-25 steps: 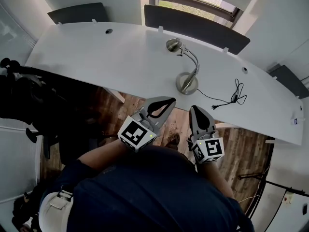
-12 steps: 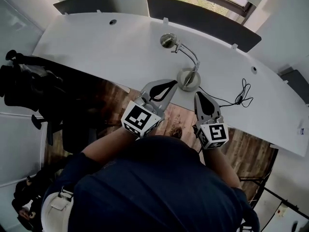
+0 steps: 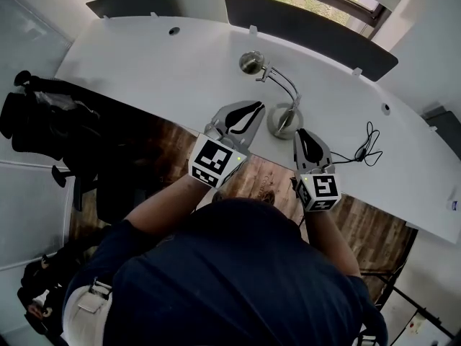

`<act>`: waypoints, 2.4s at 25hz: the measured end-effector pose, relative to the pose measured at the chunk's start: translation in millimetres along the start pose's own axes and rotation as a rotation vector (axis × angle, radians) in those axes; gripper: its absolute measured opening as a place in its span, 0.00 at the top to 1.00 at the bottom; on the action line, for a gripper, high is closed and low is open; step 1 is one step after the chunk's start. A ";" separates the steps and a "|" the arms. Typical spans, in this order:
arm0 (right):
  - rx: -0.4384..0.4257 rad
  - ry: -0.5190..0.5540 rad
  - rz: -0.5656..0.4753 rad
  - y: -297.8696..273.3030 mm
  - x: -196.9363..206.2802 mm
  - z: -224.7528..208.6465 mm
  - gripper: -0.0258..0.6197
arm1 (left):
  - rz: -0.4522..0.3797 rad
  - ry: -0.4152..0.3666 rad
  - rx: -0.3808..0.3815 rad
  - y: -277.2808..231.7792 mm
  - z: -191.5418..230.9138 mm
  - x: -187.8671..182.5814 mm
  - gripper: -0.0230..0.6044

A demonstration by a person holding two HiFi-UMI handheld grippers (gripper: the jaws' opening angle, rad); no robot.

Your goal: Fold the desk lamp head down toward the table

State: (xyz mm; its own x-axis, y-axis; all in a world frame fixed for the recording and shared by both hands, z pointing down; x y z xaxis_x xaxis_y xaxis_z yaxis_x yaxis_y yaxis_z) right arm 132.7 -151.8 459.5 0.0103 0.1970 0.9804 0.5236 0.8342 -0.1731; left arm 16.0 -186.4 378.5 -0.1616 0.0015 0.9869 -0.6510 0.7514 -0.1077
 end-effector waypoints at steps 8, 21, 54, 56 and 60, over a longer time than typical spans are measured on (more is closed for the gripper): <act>-0.007 -0.005 0.038 -12.7 12.7 -14.1 0.84 | 0.038 -0.050 -0.046 -16.5 10.3 10.9 0.89; -0.005 -0.012 0.089 -33.6 36.0 -34.7 0.78 | 0.055 -0.217 -0.135 -39.3 25.4 10.5 0.81; -0.025 0.119 0.192 -109.1 83.6 -79.8 0.75 | 0.123 -0.615 -0.212 -80.2 30.0 21.4 0.80; -0.030 0.116 0.192 -113.1 83.9 -80.4 0.76 | 0.126 -0.617 -0.223 -80.8 31.6 21.6 0.81; -0.041 0.099 0.180 -114.6 82.8 -79.8 0.77 | 0.124 -0.613 -0.234 -80.4 33.7 20.3 0.85</act>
State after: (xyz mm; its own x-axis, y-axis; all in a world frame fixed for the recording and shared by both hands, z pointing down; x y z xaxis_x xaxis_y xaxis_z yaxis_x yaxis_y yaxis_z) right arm 141.6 -272.2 568.1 0.1895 0.2871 0.9390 0.5402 0.7681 -0.3439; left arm 40.0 -269.0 403.2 -0.6620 -0.2262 0.7145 -0.4338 0.8931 -0.1191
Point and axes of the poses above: the fingertips, and each gripper's own axes: y backward along the fingers, z to its left, x out of its underside, the point moved 2 cm from there along y, backward along the fingers, and after that the axes turned 8 degrees about -x, right-handed, at the moved point
